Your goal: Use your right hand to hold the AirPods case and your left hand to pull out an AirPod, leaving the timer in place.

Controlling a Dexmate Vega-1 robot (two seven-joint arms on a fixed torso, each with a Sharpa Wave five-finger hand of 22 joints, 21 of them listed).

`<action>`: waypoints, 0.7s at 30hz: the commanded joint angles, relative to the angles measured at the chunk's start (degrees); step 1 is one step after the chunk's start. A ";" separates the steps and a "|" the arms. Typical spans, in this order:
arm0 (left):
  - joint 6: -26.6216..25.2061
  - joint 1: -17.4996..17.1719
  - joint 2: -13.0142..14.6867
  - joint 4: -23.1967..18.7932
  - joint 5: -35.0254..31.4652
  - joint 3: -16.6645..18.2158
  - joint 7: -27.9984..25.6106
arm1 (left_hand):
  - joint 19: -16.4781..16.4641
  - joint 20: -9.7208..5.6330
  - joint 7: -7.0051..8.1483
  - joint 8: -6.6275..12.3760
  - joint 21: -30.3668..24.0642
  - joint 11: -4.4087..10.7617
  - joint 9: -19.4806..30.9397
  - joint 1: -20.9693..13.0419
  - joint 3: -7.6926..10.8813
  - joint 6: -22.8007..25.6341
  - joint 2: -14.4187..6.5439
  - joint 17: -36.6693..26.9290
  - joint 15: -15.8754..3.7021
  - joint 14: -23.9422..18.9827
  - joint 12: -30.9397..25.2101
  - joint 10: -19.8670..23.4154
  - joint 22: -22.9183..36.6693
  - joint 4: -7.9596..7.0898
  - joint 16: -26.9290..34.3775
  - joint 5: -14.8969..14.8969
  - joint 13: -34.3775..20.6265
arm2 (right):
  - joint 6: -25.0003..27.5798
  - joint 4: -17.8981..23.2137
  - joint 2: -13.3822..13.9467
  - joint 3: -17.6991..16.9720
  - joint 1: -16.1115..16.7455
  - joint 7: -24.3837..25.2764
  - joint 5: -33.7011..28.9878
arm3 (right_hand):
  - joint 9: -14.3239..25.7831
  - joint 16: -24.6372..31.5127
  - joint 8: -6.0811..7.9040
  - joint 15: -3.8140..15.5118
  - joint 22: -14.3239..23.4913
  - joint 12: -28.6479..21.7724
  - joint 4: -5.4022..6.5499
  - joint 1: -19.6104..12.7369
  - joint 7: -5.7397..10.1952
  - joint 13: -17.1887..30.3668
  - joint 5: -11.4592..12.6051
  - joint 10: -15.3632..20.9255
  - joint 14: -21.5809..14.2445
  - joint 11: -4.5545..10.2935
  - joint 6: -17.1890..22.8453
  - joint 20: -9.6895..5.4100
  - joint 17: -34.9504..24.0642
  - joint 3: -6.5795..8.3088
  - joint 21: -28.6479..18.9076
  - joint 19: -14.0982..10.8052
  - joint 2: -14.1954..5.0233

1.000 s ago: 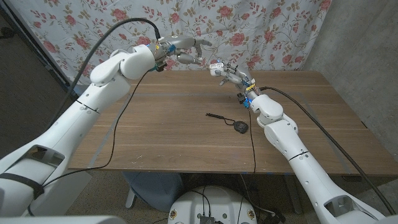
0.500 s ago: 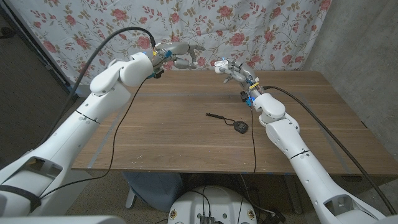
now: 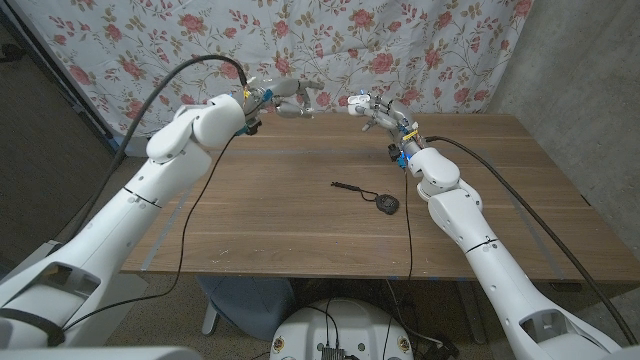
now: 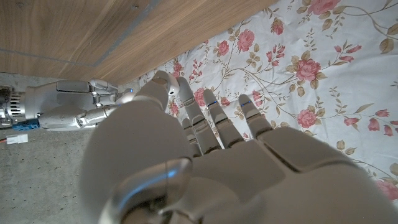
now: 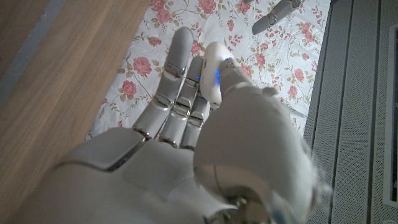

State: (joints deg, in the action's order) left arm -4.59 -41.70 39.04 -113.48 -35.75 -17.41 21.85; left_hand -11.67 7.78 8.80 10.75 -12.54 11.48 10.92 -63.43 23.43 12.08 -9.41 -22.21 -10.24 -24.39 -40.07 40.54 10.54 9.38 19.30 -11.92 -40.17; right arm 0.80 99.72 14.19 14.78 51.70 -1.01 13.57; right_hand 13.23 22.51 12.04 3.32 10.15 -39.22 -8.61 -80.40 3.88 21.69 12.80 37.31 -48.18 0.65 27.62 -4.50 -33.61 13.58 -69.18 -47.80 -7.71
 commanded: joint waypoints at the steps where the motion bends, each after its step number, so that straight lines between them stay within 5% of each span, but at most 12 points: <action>1: -1.28 -0.30 0.04 1.54 -0.97 -0.48 0.69 | -0.31 -0.08 -0.04 0.13 -0.29 1.02 0.11 -0.60 0.35 0.63 -0.01 -0.24 -1.96 -1.91 -0.32 1.36 0.15 -0.03 0.02 -0.23 -0.13 | -0.45 -0.54 -0.29 -0.34 -0.36 0.88 -0.49 | 0.15 0.06 -0.06 10.07 0.08 -0.15 -0.16 -0.34 -0.09 0.39 0.26 7.57 -3.15 6.86 0.58 -6.63 -0.18 0.28 -0.25 10.43 -0.21; 21: -5.09 -0.86 0.95 2.64 -5.04 -1.56 2.55 | -0.27 -0.01 -0.27 0.14 -0.23 1.04 0.11 -0.72 0.34 0.90 0.06 -0.39 -1.87 -1.91 -0.47 1.27 0.16 -0.08 -0.18 -0.22 0.15 | -0.82 -0.69 -0.79 -0.87 -0.02 2.09 -0.84 | 0.16 0.03 -0.11 10.06 0.07 -0.01 -0.18 -0.37 -0.13 0.41 0.32 7.64 -3.20 6.79 0.62 -6.61 -0.33 0.32 -0.79 10.83 -0.14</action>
State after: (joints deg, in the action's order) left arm -7.90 -42.13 39.03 -111.25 -37.71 -17.98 23.68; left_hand -11.67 7.78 8.50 10.75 -12.54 11.48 10.92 -63.41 23.43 12.39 -9.39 -22.47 -10.23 -24.40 -40.08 40.54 10.53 9.38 19.30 -11.91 -39.92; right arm 0.08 99.19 13.62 14.05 51.61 0.56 12.97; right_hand 13.23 22.35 12.04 3.37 10.15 -38.93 -8.60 -80.47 3.88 21.97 12.78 37.31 -48.13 0.65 27.62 -4.50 -33.63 13.58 -69.60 -47.80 -7.64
